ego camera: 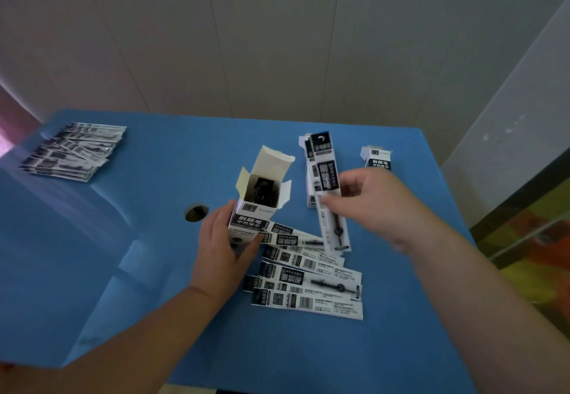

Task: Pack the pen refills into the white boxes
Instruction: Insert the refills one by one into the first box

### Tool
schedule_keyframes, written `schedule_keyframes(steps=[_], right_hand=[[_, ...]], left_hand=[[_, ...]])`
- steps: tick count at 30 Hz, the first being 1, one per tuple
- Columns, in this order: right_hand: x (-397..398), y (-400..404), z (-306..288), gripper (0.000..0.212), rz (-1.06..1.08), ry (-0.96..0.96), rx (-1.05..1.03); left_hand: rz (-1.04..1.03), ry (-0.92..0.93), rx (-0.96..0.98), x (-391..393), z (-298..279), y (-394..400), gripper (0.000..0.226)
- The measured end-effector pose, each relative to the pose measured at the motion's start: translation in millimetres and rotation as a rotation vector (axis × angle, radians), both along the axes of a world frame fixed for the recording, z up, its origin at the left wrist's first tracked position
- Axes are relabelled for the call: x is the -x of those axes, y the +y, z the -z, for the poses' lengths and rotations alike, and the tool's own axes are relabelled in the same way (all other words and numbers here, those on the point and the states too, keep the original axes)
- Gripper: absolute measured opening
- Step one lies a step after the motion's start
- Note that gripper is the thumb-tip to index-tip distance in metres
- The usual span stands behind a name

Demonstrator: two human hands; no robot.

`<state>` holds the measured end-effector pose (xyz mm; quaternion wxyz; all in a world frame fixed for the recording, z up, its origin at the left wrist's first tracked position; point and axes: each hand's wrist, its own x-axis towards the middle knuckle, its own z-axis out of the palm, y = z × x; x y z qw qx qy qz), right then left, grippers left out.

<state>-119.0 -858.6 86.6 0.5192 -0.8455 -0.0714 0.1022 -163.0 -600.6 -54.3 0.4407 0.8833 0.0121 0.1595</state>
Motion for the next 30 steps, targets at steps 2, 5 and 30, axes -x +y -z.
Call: schedule_keyframes(steps=[2, 5, 30], right_hand=[[4, -1, -7, 0.003, 0.006, 0.01, -0.083], [7, 0, -17, 0.004, 0.043, 0.027, -0.231], [18, 57, -35, 0.015, 0.401, -0.27, -0.42]], left_hand=[[0.001, -0.004, 0.003, 1, 0, -1, 0.071], [0.003, -0.018, 0.004, 2, -1, -2, 0.072], [0.056, -0.239, -0.152, 3, 2, -2, 0.069]])
